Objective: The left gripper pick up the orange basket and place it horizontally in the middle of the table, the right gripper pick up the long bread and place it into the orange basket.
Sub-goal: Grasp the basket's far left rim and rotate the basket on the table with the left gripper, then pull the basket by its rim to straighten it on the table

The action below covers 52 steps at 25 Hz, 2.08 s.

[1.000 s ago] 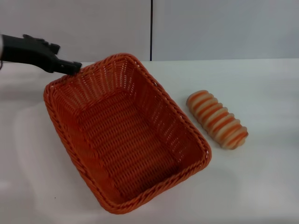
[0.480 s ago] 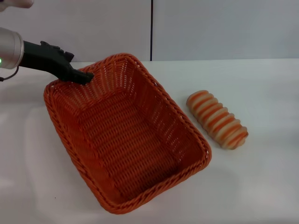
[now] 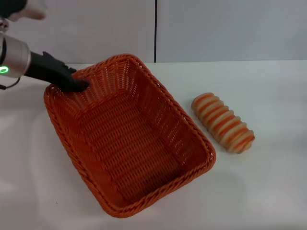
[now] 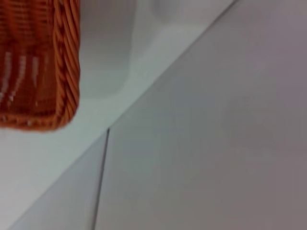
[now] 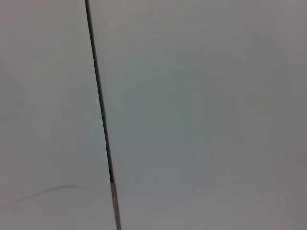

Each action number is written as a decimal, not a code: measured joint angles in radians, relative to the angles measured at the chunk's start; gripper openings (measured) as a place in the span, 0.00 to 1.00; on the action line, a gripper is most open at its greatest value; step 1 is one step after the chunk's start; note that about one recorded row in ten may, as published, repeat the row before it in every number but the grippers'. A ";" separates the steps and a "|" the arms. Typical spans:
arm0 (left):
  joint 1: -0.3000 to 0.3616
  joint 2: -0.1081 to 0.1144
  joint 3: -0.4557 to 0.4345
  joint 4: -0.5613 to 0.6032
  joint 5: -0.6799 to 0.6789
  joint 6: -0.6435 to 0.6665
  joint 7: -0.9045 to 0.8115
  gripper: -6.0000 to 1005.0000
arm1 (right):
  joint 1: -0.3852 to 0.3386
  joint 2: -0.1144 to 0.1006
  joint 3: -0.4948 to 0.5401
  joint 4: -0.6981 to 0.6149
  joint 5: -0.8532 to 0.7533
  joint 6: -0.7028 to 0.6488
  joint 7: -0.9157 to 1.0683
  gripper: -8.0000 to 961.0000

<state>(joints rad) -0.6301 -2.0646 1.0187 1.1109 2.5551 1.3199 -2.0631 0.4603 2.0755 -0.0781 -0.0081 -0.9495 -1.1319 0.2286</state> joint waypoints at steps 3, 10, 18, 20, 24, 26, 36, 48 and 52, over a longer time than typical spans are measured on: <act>-0.001 -0.001 0.021 -0.001 0.008 -0.002 -0.012 0.55 | 0.000 0.000 0.001 -0.002 0.000 0.000 0.000 0.57; 0.000 -0.002 0.012 0.007 -0.001 -0.006 -0.015 0.30 | 0.003 -0.001 0.001 -0.003 0.000 0.000 0.000 0.58; 0.003 0.001 -0.018 0.019 -0.018 -0.007 -0.089 0.20 | 0.007 -0.002 0.001 -0.003 0.000 0.002 0.000 0.58; 0.005 0.005 -0.048 0.043 -0.019 0.027 -0.159 0.19 | 0.009 -0.002 0.001 -0.003 0.000 0.007 0.000 0.58; 0.011 0.006 -0.118 0.086 -0.020 0.107 -0.234 0.19 | 0.013 -0.002 0.001 -0.008 0.000 0.015 0.000 0.58; 0.034 0.004 -0.195 0.140 -0.023 0.189 -0.307 0.19 | 0.016 -0.002 0.001 -0.010 0.000 0.015 0.000 0.59; 0.175 0.008 -0.346 0.223 -0.164 0.318 -0.491 0.18 | 0.032 -0.003 0.001 -0.027 0.000 0.015 -0.001 0.59; 0.355 -0.001 -0.399 0.156 -0.392 0.329 -0.503 0.18 | 0.046 -0.005 -0.006 -0.039 0.000 0.027 -0.008 0.60; 0.382 -0.004 -0.392 0.130 -0.429 0.328 -0.492 0.18 | 0.053 -0.005 -0.007 -0.045 -0.004 0.034 -0.010 0.60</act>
<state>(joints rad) -0.2484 -2.0687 0.6269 1.2410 2.1258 1.6474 -2.5552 0.5132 2.0704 -0.0850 -0.0528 -0.9538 -1.0983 0.2182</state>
